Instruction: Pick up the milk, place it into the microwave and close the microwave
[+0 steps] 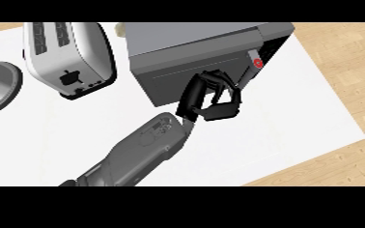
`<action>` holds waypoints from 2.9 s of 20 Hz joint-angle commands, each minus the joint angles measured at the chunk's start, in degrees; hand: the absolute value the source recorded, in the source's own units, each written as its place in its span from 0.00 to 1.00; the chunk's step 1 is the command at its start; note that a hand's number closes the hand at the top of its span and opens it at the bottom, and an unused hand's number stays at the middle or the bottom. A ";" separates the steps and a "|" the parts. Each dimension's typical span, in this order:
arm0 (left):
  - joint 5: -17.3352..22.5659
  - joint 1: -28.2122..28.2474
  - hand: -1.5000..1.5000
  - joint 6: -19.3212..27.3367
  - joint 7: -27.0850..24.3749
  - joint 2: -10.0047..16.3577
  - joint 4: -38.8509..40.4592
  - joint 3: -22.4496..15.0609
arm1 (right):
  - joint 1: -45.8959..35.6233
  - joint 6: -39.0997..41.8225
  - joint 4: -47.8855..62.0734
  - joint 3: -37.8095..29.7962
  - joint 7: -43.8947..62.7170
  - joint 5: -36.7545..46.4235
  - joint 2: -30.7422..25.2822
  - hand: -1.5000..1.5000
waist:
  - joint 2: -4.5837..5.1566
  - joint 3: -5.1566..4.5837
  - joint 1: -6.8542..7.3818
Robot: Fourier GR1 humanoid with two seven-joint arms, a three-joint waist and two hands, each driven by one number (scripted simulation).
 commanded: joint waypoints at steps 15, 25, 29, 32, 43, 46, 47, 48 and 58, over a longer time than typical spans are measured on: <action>8.86 -5.36 1.00 -1.50 -8.69 0.01 5.95 2.02 | -5.94 -0.43 2.91 -4.22 4.63 -5.75 -5.34 0.00 | 1.05 0.31 -1.57; 11.64 -5.94 1.00 -0.96 -11.85 0.01 7.13 1.13 | -9.86 -0.57 4.94 -7.65 5.43 -7.24 -9.30 0.00 | 1.19 0.29 -2.16; 12.61 -6.32 1.00 -1.11 -12.35 0.02 7.92 0.75 | -10.58 0.02 6.66 -8.60 5.78 -8.22 -10.58 0.00 | 1.18 0.44 -2.18; 13.33 -6.59 1.00 -0.85 -13.17 0.01 7.65 0.39 | -11.68 0.36 7.33 -9.99 5.65 -7.65 -12.59 0.00 | 1.23 0.40 -2.79; 15.29 -7.41 1.00 -1.07 -15.71 0.01 8.87 -0.93 | -14.56 1.64 12.15 -12.63 5.84 -8.20 -16.86 0.00 | 1.42 0.56 -2.01; 16.22 -8.04 1.00 -1.25 -15.42 0.01 9.15 -1.16 | -15.47 2.24 13.34 -12.37 6.08 -9.39 -17.25 0.00 | 1.46 0.54 -1.63; 16.45 -8.46 1.00 -1.35 -15.41 0.01 8.98 -1.14 | -15.51 2.79 13.96 -12.36 6.30 -10.11 -17.56 0.00 | 1.50 0.55 -1.94; 16.67 -8.33 1.00 -1.19 -15.72 0.01 9.15 -1.22 | -15.62 2.66 14.95 -12.60 6.15 -11.05 -16.97 0.00 | 1.42 0.63 -1.97; 18.21 -9.15 1.00 -1.37 -17.28 0.01 9.92 -2.52 | -18.56 4.50 20.94 -13.85 6.07 -14.72 -18.86 0.00 | 1.71 0.72 -1.44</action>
